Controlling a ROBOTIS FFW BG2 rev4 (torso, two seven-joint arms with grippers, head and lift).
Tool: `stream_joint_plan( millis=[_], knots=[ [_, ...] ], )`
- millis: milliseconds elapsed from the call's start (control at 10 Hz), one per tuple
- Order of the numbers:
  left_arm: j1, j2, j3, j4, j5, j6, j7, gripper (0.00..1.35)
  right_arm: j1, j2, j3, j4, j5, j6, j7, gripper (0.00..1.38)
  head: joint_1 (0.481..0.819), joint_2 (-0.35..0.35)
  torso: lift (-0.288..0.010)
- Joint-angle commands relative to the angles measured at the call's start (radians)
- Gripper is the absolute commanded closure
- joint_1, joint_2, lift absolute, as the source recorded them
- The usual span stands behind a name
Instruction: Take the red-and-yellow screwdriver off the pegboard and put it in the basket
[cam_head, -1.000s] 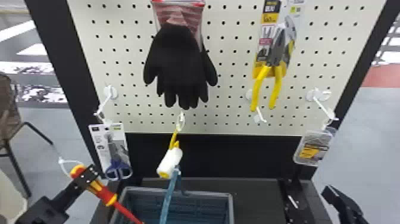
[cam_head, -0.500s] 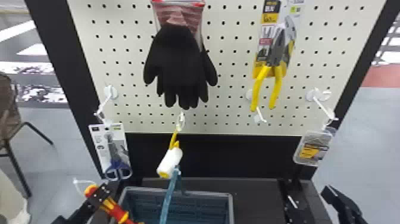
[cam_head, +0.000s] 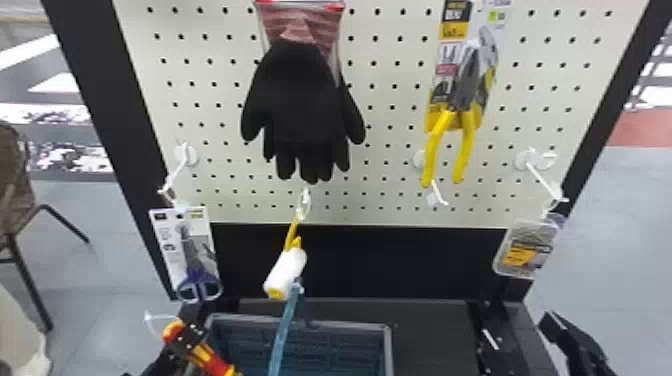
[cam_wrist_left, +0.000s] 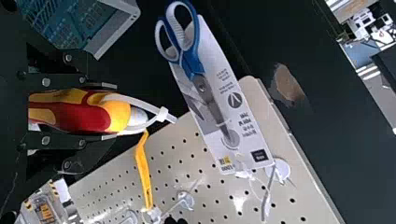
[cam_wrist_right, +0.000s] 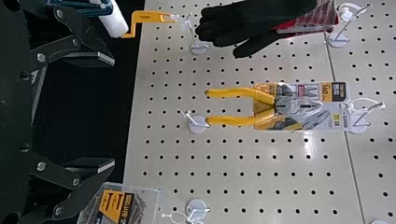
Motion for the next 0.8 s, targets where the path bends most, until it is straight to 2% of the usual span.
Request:
stream_joint_plan(
  millis=[0, 700],
  knots=[
    [0.001, 0.003, -0.026, 0.026, -0.004, -0.021, 0.0, 1.21, 0.0, 0.001, 0.0, 0.0, -0.002, 0.0, 0.0, 0.5, 0.549, 0.0, -0.1],
    [-0.001, 0.012, -0.114, 0.089, -0.054, -0.075, 0.002, 1.21, -0.002, 0.002, 0.0, 0.008, -0.011, 0.0, 0.005, 0.5, 0.549, 0.0, -0.1]
  ],
)
